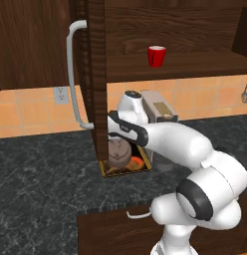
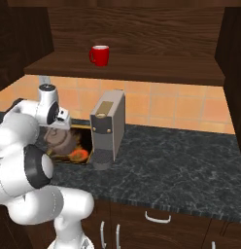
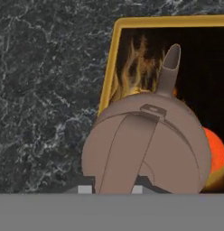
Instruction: Pick the kettle from the counter and place it on the tray. Then pick the mug from the cabinet and place it on the tray. Then close the cabinet doors.
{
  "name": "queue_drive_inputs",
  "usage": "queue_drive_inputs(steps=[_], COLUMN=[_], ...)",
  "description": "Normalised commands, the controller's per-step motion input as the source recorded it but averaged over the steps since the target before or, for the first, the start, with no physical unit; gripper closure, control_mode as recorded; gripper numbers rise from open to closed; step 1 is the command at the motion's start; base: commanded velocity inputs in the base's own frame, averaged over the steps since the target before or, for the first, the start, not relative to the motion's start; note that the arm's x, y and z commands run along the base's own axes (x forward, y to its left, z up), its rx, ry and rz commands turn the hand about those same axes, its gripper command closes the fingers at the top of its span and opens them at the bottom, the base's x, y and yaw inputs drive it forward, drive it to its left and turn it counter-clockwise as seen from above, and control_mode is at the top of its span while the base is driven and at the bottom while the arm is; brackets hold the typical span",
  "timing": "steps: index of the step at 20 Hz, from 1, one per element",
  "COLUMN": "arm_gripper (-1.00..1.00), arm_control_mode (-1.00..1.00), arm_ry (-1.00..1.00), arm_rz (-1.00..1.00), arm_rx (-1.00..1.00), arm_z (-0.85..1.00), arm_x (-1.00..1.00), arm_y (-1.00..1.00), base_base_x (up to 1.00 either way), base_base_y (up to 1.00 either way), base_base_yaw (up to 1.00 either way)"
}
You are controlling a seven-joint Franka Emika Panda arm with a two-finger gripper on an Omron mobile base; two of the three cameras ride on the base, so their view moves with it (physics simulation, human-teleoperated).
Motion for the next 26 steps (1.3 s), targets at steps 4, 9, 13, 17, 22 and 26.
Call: queue_drive_inputs(steps=[4, 9, 13, 17, 22, 26], arm_gripper=[1.00, 1.00, 1.00, 1.00, 1.00, 1.00], arm_control_mode=[-1.00, -1.00, -1.00, -1.00, -1.00, -1.00], arm_ry=[0.00, -0.08, -0.18, -0.18, -0.13, -0.05], arm_rz=[-0.17, -0.12, -0.11, -0.12, -0.11, -0.10], arm_rx=[0.00, 0.07, 0.12, 0.14, 0.16, 0.14], arm_z=[0.15, 0.03, -0.11, -0.41, -0.18, -0.20], arm_x=[0.52, 0.43, 0.31, 0.14, 0.18, 0.11], arm_y=[0.00, -0.02, -0.15, -0.19, -0.08, -0.06], base_base_x=[0.00, 0.00, 0.00, 0.00, 0.00, 0.00], base_base_y=[0.00, 0.00, 0.00, 0.00, 0.00, 0.00], base_base_yaw=[0.00, 0.00, 0.00, 0.00, 0.00, 0.00])
